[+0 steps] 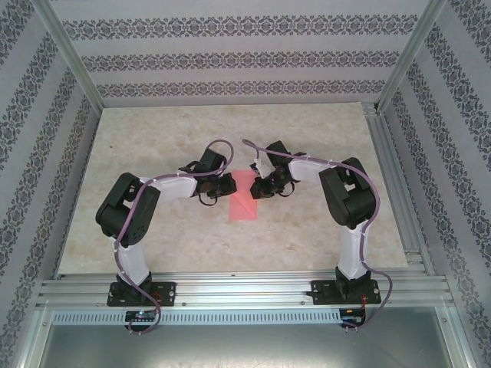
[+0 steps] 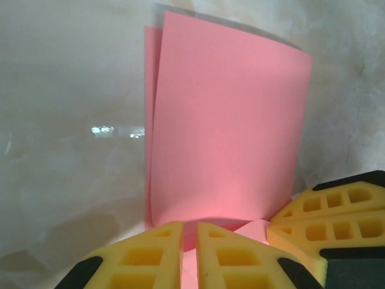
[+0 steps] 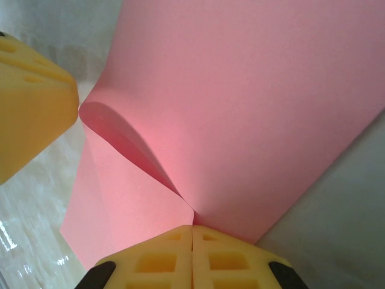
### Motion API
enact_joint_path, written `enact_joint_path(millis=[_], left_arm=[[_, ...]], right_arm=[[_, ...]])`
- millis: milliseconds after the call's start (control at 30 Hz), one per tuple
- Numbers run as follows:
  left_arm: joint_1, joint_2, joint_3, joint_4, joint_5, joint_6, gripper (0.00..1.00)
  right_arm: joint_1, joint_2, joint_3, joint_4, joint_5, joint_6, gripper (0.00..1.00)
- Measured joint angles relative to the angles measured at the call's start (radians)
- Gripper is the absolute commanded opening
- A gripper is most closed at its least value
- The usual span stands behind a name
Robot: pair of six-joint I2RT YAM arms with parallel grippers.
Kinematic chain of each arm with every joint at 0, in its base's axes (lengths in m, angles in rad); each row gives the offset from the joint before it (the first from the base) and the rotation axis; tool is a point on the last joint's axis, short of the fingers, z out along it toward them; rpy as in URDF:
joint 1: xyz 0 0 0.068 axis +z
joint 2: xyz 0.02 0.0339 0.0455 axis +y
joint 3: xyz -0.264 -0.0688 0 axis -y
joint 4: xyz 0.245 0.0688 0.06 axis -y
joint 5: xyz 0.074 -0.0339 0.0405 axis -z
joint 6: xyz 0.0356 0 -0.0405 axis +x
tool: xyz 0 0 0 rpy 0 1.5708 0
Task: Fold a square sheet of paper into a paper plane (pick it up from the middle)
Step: Fold the triangle a second time at the center of the table.
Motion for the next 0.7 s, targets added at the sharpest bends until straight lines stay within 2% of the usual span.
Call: enact_joint_path(millis=[500, 700], left_arm=[[0.0, -0.039, -0.028, 0.038, 0.054, -0.014, 0.23], [0.0, -0.05, -0.028, 0.057, 0.076, -0.015, 0.19]], right_arm=[[0.0, 0.0, 0.0, 0.0, 0.0, 0.0, 0.07], [0.0, 0.001, 0.0, 0.0, 0.0, 0.0, 0.07]])
